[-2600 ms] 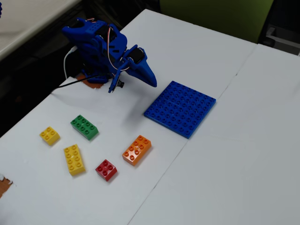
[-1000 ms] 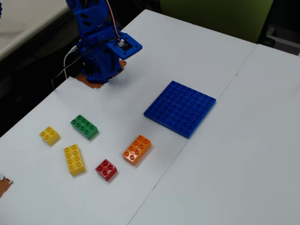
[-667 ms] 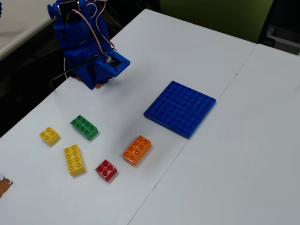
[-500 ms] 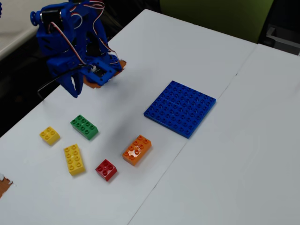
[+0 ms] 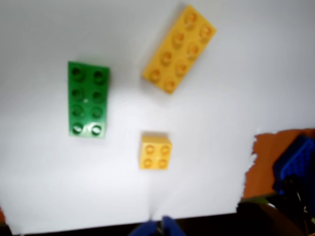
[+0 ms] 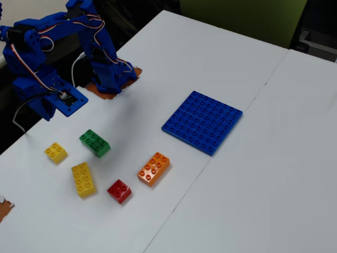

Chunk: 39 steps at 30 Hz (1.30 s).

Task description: Pick up the 2x2 yellow block and go up the 8x8 blue block.

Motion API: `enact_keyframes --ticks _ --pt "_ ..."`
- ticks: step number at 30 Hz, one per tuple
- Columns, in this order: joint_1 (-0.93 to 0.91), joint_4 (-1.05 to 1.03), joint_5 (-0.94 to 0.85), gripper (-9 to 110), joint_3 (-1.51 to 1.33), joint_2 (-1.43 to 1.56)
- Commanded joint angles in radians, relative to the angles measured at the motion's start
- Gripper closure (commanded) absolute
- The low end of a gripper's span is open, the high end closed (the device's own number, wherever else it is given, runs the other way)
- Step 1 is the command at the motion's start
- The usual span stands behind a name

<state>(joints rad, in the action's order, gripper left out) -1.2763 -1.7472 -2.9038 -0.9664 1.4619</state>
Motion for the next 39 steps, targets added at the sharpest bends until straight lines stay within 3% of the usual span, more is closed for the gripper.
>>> enact_keyframes --ticks 1,13,17,21,39 --pt "-0.052 -0.008 -0.028 101 0.089 -0.023" --pt "-0.14 0.061 0.031 100 0.052 -0.137" --pt "-0.127 0.087 0.055 87 0.038 -0.16" --pt "-0.121 0.115 0.078 82 0.037 -0.179" --pt "-0.084 0.305 0.109 79 0.037 -0.383"
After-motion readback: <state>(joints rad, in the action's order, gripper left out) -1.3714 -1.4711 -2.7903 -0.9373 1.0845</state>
